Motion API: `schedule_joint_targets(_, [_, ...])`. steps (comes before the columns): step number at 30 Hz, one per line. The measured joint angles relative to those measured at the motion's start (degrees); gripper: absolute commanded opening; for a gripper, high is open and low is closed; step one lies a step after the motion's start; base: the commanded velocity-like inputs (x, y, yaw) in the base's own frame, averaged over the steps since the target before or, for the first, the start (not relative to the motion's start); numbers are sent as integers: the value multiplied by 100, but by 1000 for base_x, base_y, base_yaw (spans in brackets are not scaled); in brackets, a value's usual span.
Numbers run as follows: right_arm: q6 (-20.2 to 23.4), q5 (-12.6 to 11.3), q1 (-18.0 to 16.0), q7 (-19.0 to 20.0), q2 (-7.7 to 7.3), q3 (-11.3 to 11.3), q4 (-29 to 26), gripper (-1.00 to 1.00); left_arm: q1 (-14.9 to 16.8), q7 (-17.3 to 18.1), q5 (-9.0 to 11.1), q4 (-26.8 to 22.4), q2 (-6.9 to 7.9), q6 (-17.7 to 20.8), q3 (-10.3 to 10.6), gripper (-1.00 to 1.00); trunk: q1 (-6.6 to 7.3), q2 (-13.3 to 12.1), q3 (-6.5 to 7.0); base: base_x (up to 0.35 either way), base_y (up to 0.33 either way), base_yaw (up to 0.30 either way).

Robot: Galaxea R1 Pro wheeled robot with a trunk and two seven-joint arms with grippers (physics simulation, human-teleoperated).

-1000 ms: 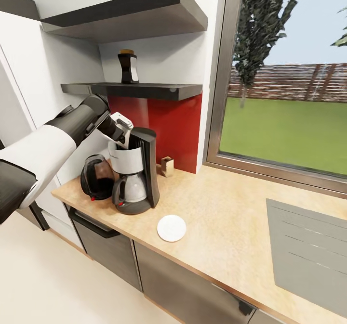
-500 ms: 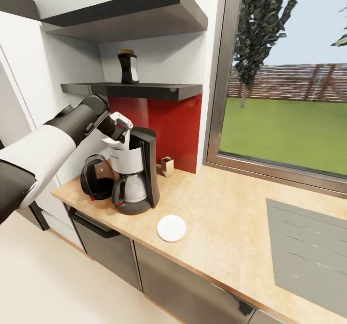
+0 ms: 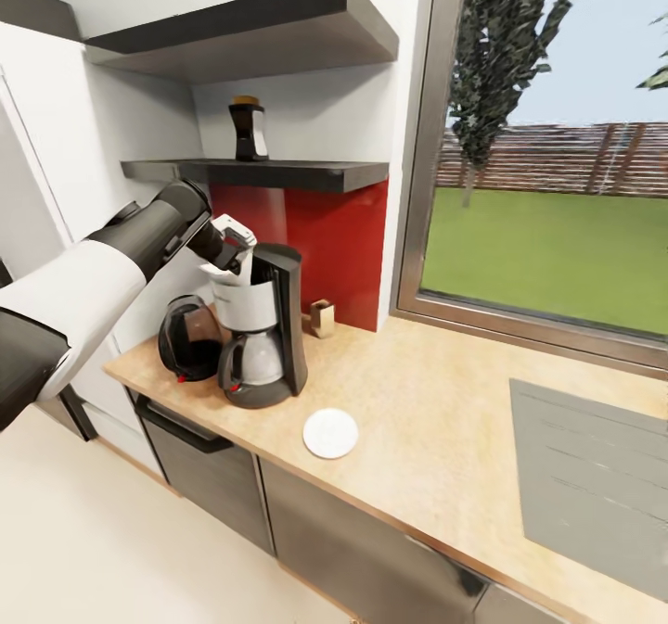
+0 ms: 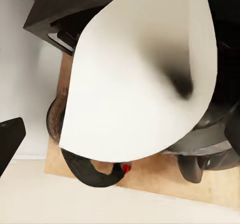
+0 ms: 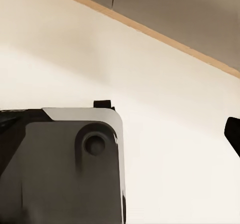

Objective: Set up a coffee station on the kitchen countertop: keep the coffee maker on the countertop, move the bottle of coffee from the kitchen shelf to the counter next to the coffee maker, place a paper coffee filter on top of the coffee maker, put the saucer next to the coffee maker with the coffee cup on the saucer, and place the electric kettle next to the coffee maker.

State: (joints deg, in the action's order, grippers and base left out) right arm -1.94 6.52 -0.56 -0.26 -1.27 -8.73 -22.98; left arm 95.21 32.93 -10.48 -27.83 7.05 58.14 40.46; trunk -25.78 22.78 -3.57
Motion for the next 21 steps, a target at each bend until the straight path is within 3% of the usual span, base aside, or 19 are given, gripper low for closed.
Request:
schedule_joint_targets(8, [0,0,0,0,0,1,1,100,1,-4,0,0,-3,0,0,100,0,0,0,-314,40,0])
schedule_joint_targets(17, [-2,0,0,0,0,0,0,100,0,-10,-1,-1,1,0,0,100,3,1,0,-44,16,0])
schedule_joint_targets(21, [-2,0,0,0,-3,4,1,100,1,-7,-2,3,6,0,0,100,0,0,0,-233,90,0])
